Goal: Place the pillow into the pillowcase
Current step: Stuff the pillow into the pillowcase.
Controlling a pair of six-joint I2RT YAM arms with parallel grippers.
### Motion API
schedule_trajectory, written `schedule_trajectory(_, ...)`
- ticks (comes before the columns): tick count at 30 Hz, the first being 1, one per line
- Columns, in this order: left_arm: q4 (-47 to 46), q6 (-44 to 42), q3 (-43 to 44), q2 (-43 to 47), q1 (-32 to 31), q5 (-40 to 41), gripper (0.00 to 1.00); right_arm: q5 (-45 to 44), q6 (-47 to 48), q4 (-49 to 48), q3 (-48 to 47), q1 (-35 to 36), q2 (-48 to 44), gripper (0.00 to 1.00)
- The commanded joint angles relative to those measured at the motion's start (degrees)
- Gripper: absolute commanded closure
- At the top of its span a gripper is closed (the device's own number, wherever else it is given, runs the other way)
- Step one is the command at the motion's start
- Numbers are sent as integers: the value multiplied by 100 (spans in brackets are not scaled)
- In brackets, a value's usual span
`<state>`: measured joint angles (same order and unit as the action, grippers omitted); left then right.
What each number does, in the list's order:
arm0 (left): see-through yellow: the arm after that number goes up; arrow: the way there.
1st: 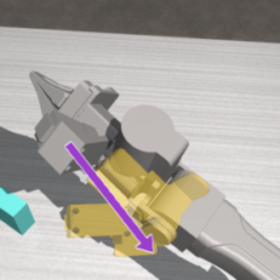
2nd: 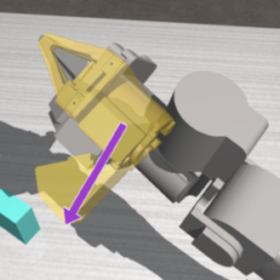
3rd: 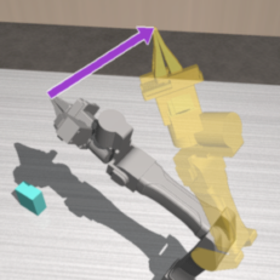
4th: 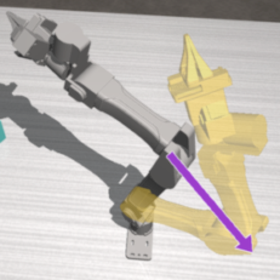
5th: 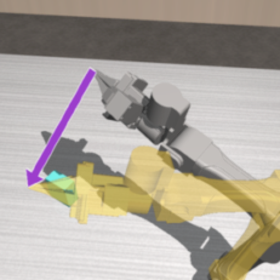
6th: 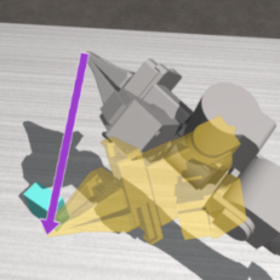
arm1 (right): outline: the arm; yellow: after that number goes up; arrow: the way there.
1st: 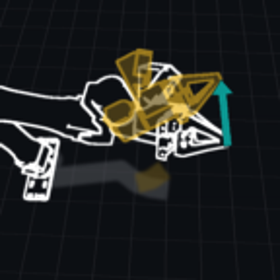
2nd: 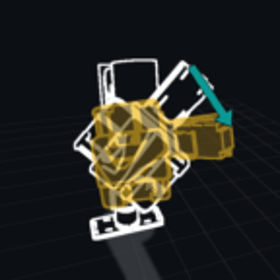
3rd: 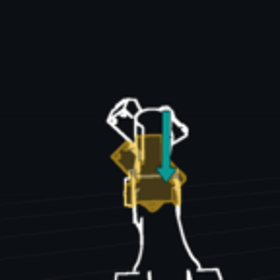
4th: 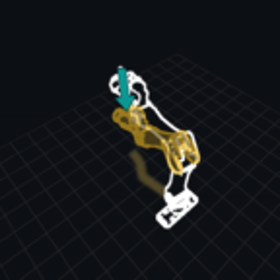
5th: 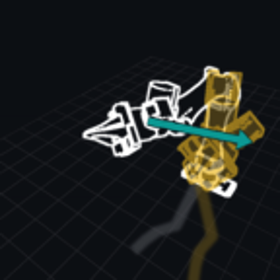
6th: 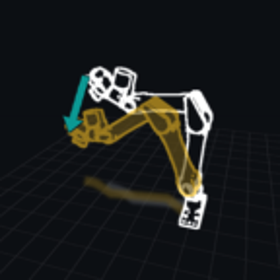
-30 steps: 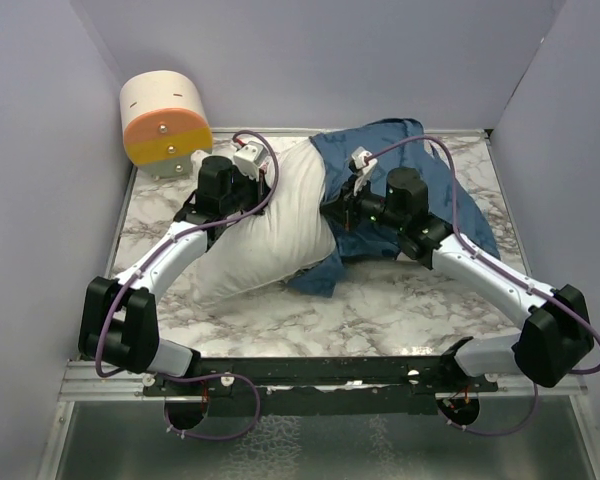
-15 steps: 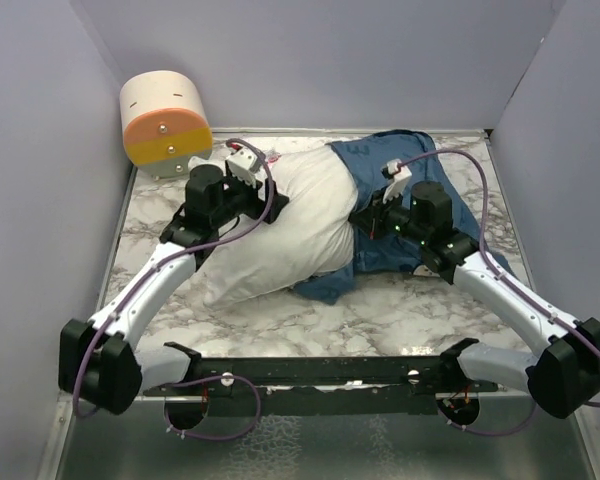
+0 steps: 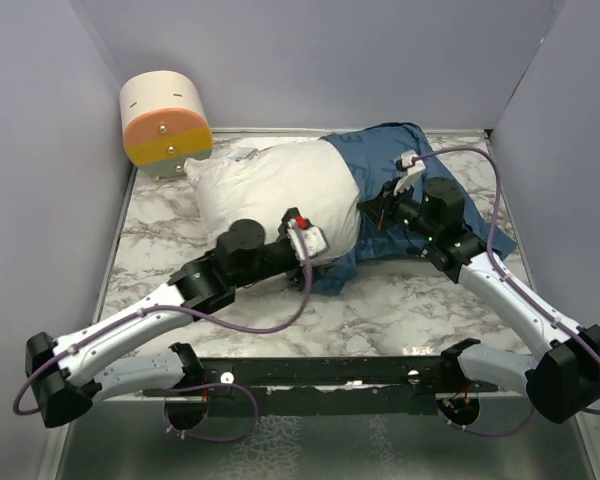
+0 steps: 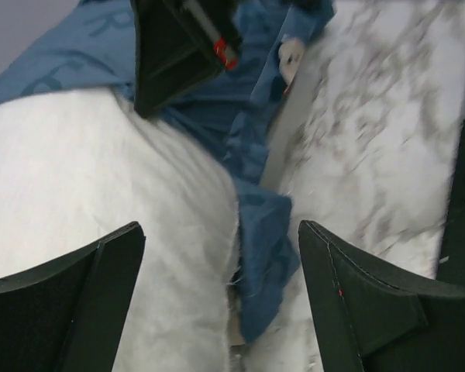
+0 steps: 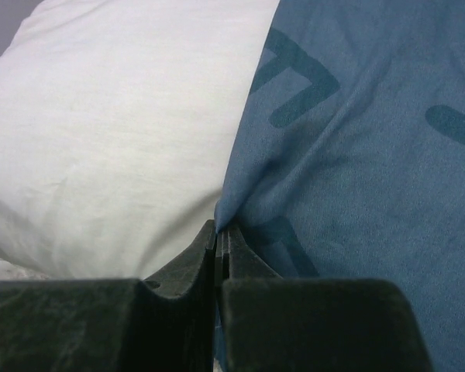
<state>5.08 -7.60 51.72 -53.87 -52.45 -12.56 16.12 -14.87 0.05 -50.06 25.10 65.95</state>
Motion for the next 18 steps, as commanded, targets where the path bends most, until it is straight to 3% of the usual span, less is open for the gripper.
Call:
schedule_trajectory(1,147,-2583,8,-1058,-371,1979,16,112,66,-384,208,-67,-425,99)
schedule_trajectory(4,-257,-3328,103,-1649,-317,2644,15,123,49,-308,254,-154,-544,99)
schedule_trajectory(10,-922,-3637,266,-2529,-58,2727,18,360,-61,-328,334,-358,-573,99)
schedule_trajectory(12,-963,-3432,466,-2864,114,2549,32,472,-97,-386,362,-386,-561,99)
schedule_trajectory(13,-865,-3228,627,-3073,236,2189,47,543,-139,-441,370,-391,-547,99)
schedule_trajectory(14,-775,-2952,814,-3263,347,1924,78,649,-207,-502,362,-399,-504,99)
schedule_trajectory(15,-775,-2640,969,-3473,465,1707,93,816,-284,-604,332,-401,-455,99)
schedule_trajectory(18,-848,-1958,1345,-3988,712,751,99,1664,-754,-1147,155,-401,-152,99)
